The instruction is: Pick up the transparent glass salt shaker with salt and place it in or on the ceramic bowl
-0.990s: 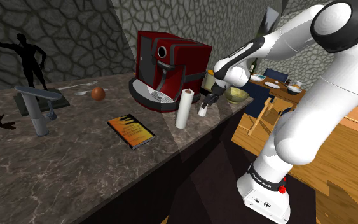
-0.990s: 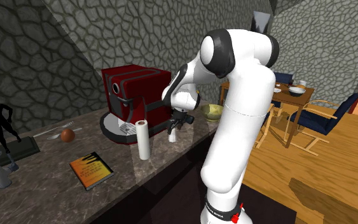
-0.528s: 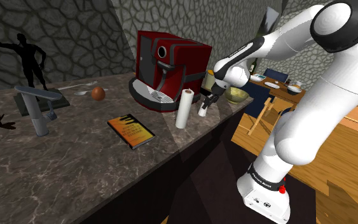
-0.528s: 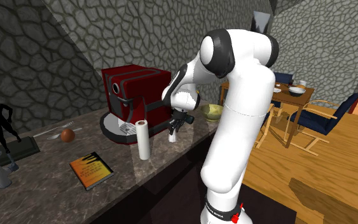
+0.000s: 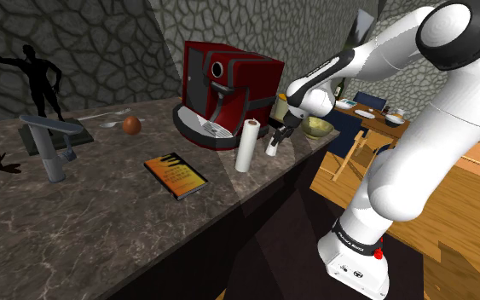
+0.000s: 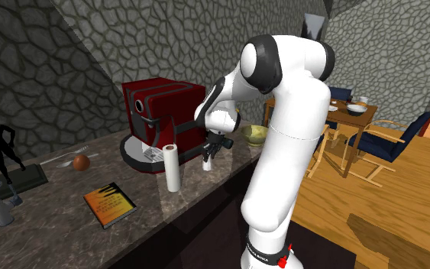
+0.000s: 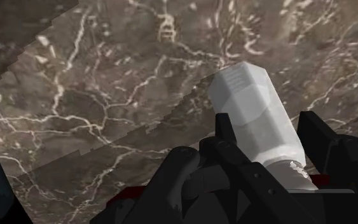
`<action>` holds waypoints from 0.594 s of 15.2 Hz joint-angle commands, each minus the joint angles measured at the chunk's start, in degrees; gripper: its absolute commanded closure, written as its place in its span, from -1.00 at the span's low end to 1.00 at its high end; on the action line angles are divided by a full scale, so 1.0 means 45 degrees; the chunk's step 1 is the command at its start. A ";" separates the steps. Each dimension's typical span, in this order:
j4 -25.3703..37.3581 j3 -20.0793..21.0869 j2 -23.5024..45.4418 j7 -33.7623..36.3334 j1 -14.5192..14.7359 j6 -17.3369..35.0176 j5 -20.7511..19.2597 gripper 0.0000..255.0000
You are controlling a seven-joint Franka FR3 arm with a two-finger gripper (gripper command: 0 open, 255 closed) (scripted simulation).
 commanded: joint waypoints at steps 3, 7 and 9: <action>0.0085 0.0162 -0.0538 0.0679 -0.0238 -0.0477 -0.0806 1.00; 0.0271 0.0411 -0.1189 0.1402 -0.0549 -0.1153 -0.1634 1.00; 0.0388 0.0536 -0.1484 0.1703 -0.0687 -0.1505 -0.1963 1.00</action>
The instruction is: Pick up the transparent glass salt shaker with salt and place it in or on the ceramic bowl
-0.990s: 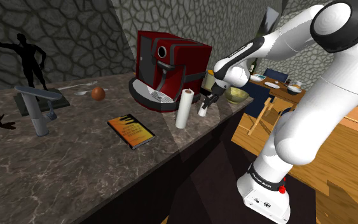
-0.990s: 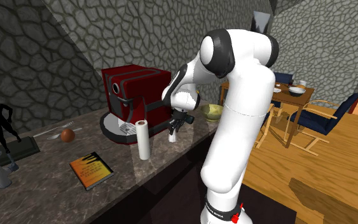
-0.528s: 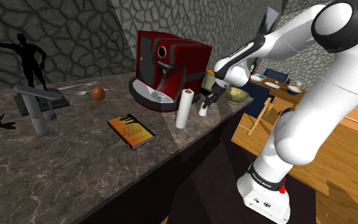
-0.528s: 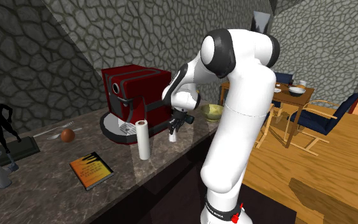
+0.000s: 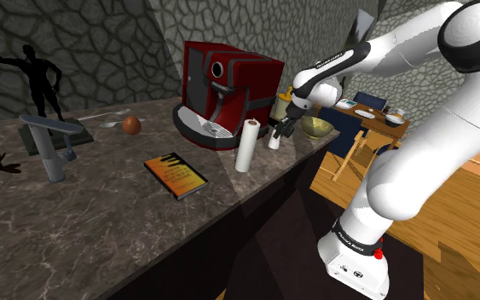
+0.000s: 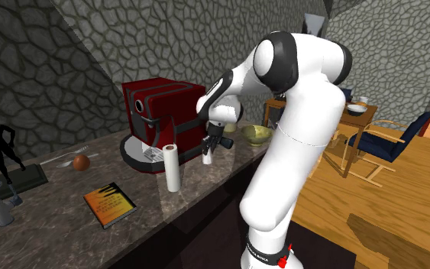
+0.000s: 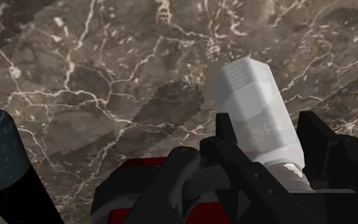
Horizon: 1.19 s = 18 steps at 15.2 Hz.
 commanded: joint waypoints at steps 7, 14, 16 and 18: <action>0.0579 0.0482 -0.1076 0.1000 -0.0474 -0.1473 -0.1043 1.00; 0.1245 0.0829 -0.1766 0.1578 -0.0710 -0.2738 -0.1533 1.00; 0.1460 0.0917 -0.1929 0.1712 -0.0758 -0.3097 -0.1630 1.00; 0.1686 0.1001 -0.2077 0.1836 -0.0797 -0.3453 -0.1714 1.00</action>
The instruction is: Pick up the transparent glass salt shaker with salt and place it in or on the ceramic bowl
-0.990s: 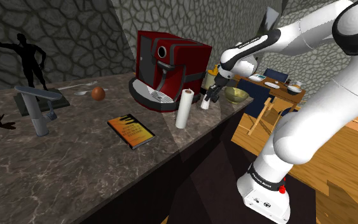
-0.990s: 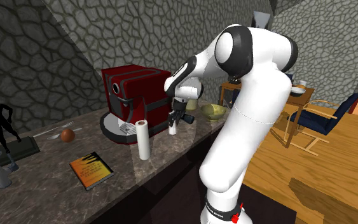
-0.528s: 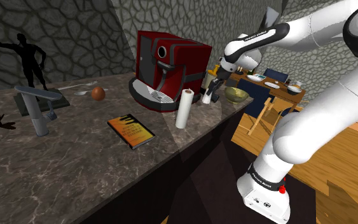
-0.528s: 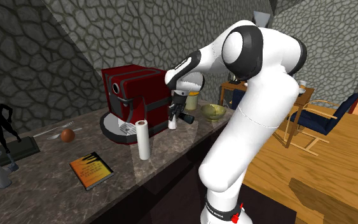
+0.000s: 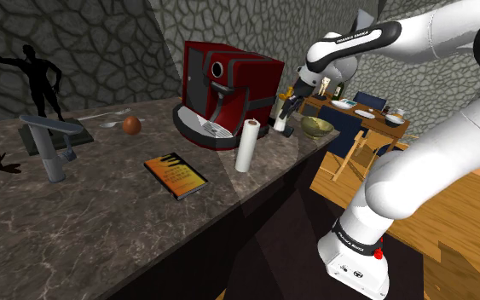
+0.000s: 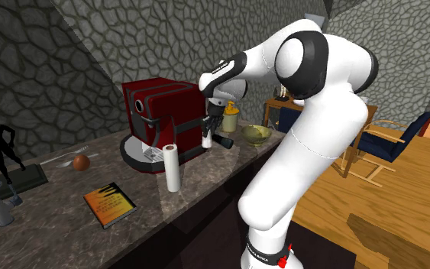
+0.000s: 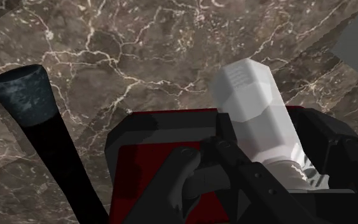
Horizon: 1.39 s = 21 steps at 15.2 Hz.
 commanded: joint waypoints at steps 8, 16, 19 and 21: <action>0.1303 -0.0322 0.0000 -0.0363 -0.0159 -0.1354 -0.0091 1.00; 0.3959 -0.2753 0.2426 -0.3586 -0.0202 -0.2350 0.1259 1.00; 0.5219 -0.3650 0.3752 -0.4988 -0.0314 -0.2919 0.2255 1.00; 0.6156 -0.4147 0.4799 -0.5975 -0.0563 -0.3407 0.3094 1.00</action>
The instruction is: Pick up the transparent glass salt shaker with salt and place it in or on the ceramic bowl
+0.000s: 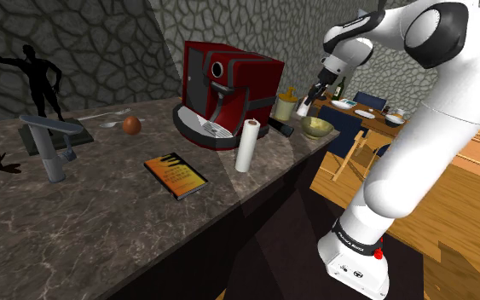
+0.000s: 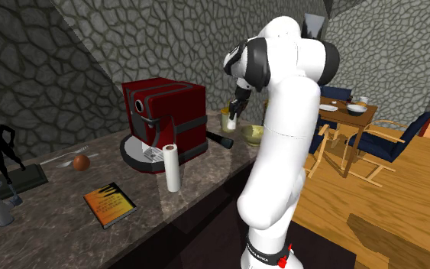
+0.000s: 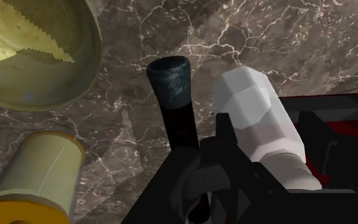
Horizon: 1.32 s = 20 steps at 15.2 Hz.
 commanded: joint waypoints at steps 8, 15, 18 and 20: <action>0.5216 -0.0615 0.5210 -0.3769 -0.3205 -0.3001 0.3916 1.00; 1.1151 0.0451 0.9114 -0.4517 -0.7459 -0.5748 0.5987 1.00; 1.1323 0.0561 0.9413 -0.4619 -0.7688 -0.5651 0.6114 1.00; 1.0918 0.0552 0.9399 -0.4757 -0.7546 -0.5329 0.6120 1.00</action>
